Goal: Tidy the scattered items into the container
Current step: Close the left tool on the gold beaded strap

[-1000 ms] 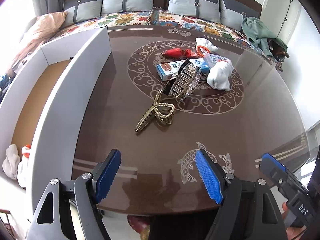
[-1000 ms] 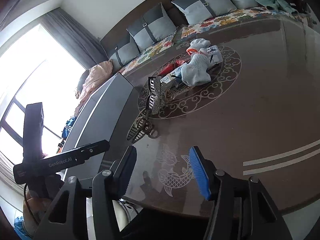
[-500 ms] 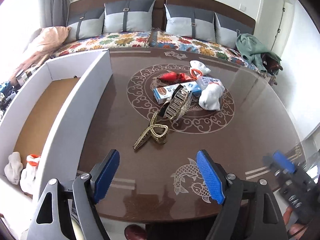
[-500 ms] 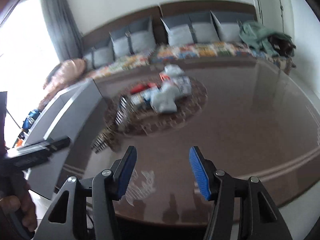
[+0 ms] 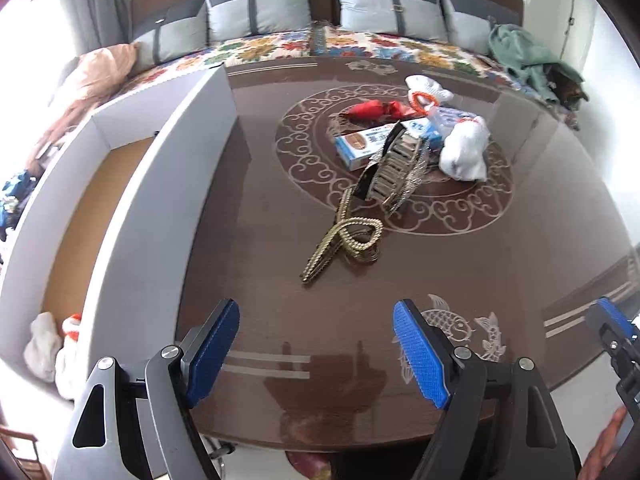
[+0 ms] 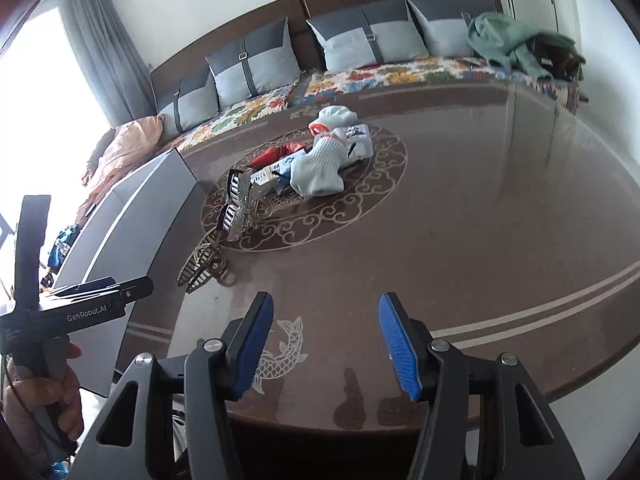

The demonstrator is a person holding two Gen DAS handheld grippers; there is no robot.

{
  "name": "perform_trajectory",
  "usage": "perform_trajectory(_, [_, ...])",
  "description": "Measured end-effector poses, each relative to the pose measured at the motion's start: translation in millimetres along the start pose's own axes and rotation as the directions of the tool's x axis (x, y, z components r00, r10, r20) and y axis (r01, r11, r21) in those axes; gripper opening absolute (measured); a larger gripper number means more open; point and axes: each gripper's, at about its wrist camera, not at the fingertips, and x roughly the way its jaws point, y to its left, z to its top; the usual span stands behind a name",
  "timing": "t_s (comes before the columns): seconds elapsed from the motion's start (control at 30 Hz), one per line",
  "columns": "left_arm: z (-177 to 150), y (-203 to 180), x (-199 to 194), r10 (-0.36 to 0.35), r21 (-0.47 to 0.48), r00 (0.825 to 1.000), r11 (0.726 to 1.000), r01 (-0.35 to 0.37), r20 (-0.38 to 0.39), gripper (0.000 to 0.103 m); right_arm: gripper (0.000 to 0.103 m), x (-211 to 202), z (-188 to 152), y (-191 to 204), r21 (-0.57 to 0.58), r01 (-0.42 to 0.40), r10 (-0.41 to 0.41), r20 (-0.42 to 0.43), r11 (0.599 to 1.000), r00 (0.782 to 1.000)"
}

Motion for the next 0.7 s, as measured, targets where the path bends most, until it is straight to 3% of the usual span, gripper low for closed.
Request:
perform_trajectory(0.27, [18,15,21,-0.061,0.077,0.998,0.995,0.059,0.016,0.079,0.056,12,-4,0,0.006,-0.045,0.046,-0.054,0.999,0.998])
perform_trajectory(0.47, [36,-13,55,-0.055,0.232,0.997,0.97,0.066,-0.05,0.079,0.056,18,-5,6,-0.01,-0.07,0.069,-0.082,0.997,0.994])
perform_trajectory(0.7, [50,-24,90,-0.061,0.242,0.992,0.966,0.086,-0.108,0.079,0.056,24,-6,9,-0.021,-0.083,0.08,-0.101,0.996,0.992])
